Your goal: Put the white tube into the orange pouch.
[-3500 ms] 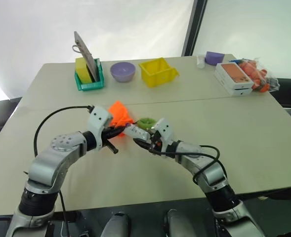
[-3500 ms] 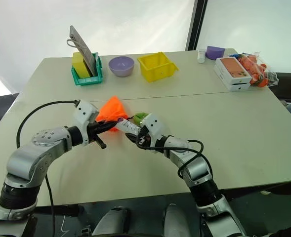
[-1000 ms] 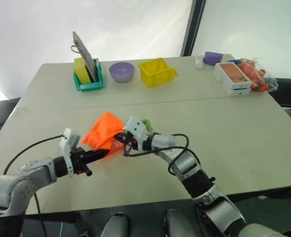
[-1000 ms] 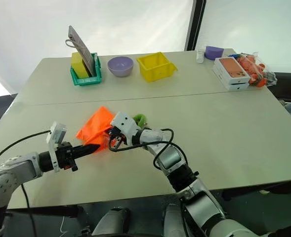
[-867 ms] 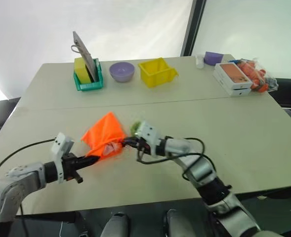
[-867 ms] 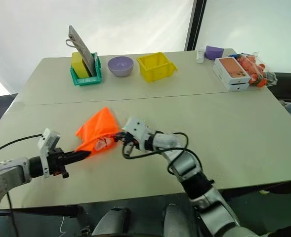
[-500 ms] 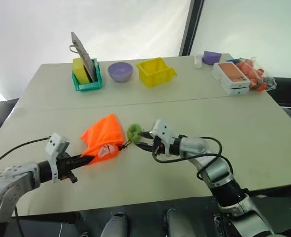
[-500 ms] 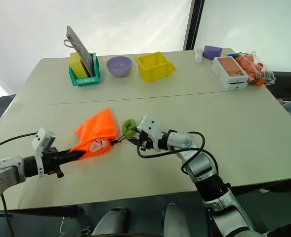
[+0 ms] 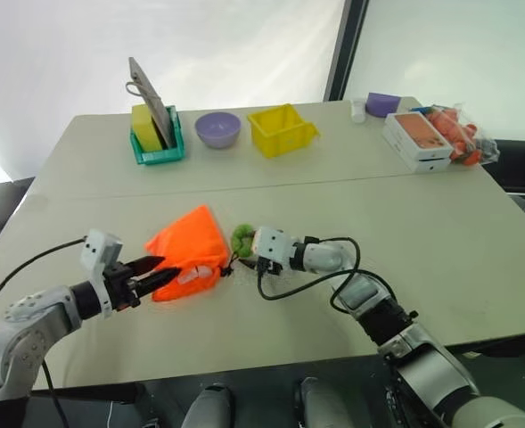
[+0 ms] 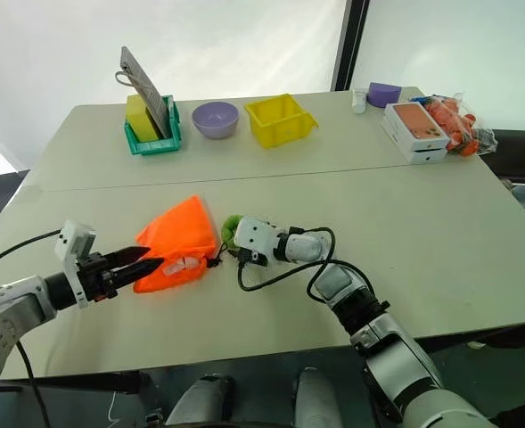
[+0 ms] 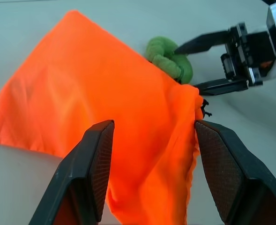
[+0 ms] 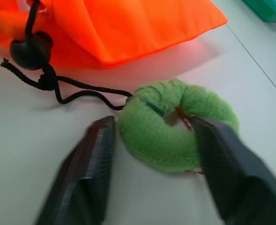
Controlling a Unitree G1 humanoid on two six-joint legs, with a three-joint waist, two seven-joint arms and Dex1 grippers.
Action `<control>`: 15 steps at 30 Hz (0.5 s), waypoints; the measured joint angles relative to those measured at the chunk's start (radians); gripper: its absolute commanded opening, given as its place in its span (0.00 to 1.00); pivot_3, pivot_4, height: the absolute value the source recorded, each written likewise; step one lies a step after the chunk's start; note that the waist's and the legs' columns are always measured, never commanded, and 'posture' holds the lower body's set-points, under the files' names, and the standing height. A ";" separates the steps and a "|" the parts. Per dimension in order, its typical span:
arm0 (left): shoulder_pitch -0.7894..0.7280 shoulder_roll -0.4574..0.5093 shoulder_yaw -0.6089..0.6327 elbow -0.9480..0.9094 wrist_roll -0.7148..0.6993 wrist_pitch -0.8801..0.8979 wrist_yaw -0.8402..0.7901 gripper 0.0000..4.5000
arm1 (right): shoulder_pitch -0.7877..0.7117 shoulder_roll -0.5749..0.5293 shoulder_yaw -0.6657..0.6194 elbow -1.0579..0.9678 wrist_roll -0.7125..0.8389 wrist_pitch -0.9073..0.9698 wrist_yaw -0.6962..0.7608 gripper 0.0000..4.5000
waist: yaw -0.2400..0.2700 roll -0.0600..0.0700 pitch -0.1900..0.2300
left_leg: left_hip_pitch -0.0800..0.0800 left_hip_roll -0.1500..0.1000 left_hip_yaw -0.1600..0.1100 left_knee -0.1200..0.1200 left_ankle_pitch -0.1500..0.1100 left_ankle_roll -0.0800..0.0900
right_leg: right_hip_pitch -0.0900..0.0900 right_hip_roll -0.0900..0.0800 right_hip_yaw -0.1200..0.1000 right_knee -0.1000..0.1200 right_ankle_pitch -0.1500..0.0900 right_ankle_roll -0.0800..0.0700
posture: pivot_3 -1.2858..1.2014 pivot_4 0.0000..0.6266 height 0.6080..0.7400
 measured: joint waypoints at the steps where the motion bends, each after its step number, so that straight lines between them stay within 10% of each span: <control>1: -0.001 -0.003 0.008 -0.004 -0.009 0.000 0.006 0.65 | 0.000 -0.003 0.000 0.000 -0.005 -0.001 0.001 0.20 | 0.000 0.000 0.000 | 0.000 0.000 0.000 0.000 0.000 0.000 | 0.000 0.000 0.000 0.000 0.000 0.000 | 0.52 0.24 1.00; 3: -0.005 -0.005 0.020 -0.007 -0.015 0.000 0.013 0.65 | 0.009 -0.018 -0.008 -0.011 -0.005 -0.005 0.001 0.01 | 0.002 0.000 0.000 | 0.001 0.000 0.000 0.000 0.000 0.000 | 0.001 0.000 0.000 0.000 0.000 0.000 | 0.52 0.24 1.00; 12: -0.110 -0.001 0.012 -0.013 -0.031 0.001 0.034 0.65 | 0.259 -0.161 -0.189 -0.352 0.123 0.152 0.047 0.01 | 0.017 0.000 0.000 | 0.000 -0.001 -0.001 0.001 0.000 0.000 | 0.002 -0.001 0.000 -0.001 -0.003 0.004 | 0.52 0.24 1.00; 15: -0.182 0.008 -0.036 0.017 -0.010 -0.006 0.014 0.86 | 0.328 -0.203 -0.264 -0.498 0.203 0.250 0.071 0.00 | 0.009 0.000 0.000 | 0.001 -0.001 0.000 0.001 0.000 0.000 | 0.002 -0.001 0.000 -0.001 -0.003 0.005 | 0.52 0.24 1.00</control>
